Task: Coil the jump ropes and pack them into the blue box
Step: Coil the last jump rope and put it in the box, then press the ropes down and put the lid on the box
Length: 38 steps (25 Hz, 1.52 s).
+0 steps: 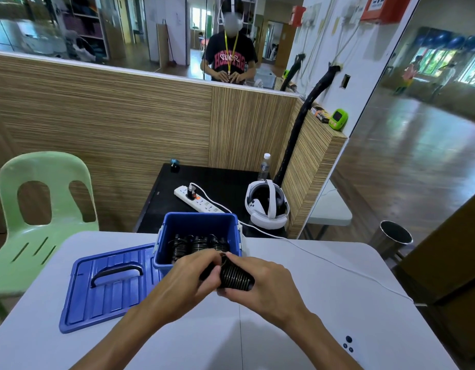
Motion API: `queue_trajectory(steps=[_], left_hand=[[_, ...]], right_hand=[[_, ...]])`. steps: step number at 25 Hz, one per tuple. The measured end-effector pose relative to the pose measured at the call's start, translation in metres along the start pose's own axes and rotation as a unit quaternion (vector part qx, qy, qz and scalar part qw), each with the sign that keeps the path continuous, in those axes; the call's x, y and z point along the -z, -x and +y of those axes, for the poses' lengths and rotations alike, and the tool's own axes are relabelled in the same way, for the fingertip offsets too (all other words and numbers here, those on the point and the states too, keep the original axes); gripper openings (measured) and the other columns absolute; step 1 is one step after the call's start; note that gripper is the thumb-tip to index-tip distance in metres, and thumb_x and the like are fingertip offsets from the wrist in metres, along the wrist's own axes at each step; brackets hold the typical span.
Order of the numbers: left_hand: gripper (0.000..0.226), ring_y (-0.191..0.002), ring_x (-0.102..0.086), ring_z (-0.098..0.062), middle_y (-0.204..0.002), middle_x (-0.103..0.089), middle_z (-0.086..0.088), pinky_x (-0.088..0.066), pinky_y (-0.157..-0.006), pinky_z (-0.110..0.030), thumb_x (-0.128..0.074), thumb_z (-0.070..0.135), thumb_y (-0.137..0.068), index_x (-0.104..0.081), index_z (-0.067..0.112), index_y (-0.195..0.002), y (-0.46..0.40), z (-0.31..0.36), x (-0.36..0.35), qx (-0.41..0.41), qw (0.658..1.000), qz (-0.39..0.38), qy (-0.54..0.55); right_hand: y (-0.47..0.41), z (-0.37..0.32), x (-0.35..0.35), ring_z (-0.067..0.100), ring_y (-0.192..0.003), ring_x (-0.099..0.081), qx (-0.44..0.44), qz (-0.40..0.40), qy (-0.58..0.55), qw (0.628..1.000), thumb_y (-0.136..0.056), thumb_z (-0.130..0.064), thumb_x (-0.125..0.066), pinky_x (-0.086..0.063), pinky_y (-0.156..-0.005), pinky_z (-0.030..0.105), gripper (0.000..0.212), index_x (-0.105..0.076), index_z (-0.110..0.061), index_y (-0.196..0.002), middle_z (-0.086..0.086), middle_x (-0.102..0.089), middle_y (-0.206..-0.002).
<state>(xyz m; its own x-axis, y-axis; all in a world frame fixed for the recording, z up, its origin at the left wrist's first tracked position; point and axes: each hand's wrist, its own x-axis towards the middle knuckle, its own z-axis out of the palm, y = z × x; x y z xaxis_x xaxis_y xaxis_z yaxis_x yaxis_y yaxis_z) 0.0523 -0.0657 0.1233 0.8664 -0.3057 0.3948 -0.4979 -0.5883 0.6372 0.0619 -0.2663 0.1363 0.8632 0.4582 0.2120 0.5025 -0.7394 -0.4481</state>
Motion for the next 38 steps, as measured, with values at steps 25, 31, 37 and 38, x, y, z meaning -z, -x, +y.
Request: queue_trajectory(steps=[25, 31, 37, 38], left_hand=[[0.007, -0.107, -0.054, -0.006, -0.111, -0.046, -0.002, -0.056, -0.072, -0.019, -0.063, 0.007, -0.089, -0.066, 0.008, -0.082, -0.003, 0.032, -0.038, 0.151, 0.943, 0.196, 0.222], [0.028, -0.101, -0.057, 0.001, -0.113, -0.05, 0.004, -0.054, -0.08, -0.023, -0.066, 0.049, -0.077, -0.059, 0.028, -0.094, -0.015, 0.011, -0.059, 0.305, 0.873, 0.32, 0.207], [0.041, -0.096, -0.064, -0.012, -0.102, -0.065, 0.004, -0.057, -0.078, -0.032, -0.07, 0.042, -0.082, -0.053, 0.024, -0.115, -0.034, -0.023, -0.065, 0.422, 0.826, 0.243, 0.284], [0.037, -0.095, -0.064, -0.012, -0.1, -0.066, 0.003, -0.057, -0.075, -0.032, -0.069, 0.04, -0.084, -0.054, 0.023, -0.113, -0.036, -0.029, -0.063, 0.423, 0.83, 0.236, 0.276]], right_hand=[[-0.017, 0.003, -0.026, 0.019, -0.102, -0.061, -0.18, -0.002, -0.062, 0.982, -0.088, -0.068, -0.048, -0.048, -0.08, 0.029, 0.076, -0.017, -0.044, -0.154, -0.002, -0.063, -0.119], [-0.015, -0.007, -0.053, 0.014, -0.107, -0.061, -0.23, 0.035, -0.09, 0.968, -0.089, -0.069, -0.048, -0.047, -0.082, 0.027, 0.081, -0.009, -0.042, -0.154, -0.007, -0.064, -0.121], [-0.028, 0.001, -0.083, 0.017, -0.116, -0.057, -0.224, -0.021, -0.138, 0.964, -0.089, -0.063, -0.053, -0.052, -0.09, 0.031, 0.093, 0.008, -0.039, -0.154, -0.003, -0.051, -0.137], [-0.034, 0.003, -0.087, 0.018, -0.12, -0.055, -0.223, -0.027, -0.132, 0.966, -0.089, -0.062, -0.054, -0.05, -0.091, 0.033, 0.093, 0.008, -0.038, -0.154, -0.002, -0.044, -0.141]])
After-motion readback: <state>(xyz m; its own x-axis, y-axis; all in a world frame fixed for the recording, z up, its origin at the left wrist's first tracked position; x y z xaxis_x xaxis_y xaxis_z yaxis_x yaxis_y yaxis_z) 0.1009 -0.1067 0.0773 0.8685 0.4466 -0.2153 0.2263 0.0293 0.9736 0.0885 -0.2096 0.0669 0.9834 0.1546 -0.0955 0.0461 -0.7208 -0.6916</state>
